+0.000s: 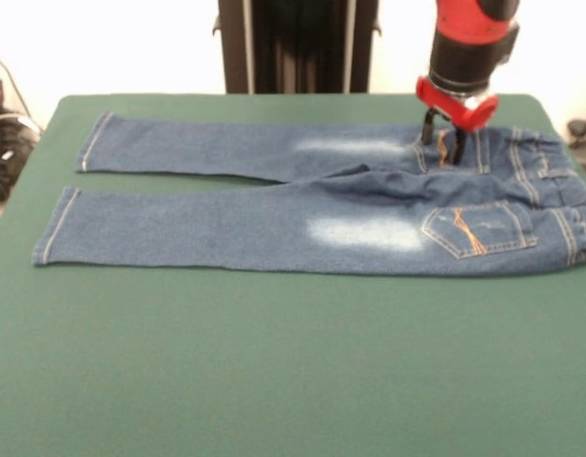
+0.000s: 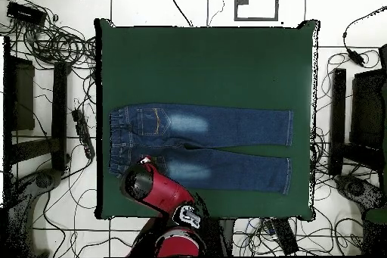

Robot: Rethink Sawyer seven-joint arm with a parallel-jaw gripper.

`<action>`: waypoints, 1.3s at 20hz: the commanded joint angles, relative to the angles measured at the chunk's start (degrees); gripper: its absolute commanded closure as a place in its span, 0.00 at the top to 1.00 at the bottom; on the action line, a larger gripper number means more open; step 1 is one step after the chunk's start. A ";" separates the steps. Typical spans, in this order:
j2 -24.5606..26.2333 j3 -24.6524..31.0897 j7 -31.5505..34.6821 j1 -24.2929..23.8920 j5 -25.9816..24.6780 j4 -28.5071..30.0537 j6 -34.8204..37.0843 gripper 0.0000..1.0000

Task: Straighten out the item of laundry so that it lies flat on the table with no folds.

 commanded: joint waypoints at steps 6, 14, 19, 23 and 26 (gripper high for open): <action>-3.08 5.23 9.16 -5.11 -0.87 7.13 16.00 1.00; -9.84 12.07 8.34 -13.42 1.25 13.46 24.25 1.00; -9.45 8.71 7.29 -12.00 -1.95 12.19 21.45 1.00; -7.29 -3.78 4.56 -3.50 -11.18 5.93 12.76 1.00; -4.25 -6.27 2.61 -3.87 -15.55 3.50 6.62 1.00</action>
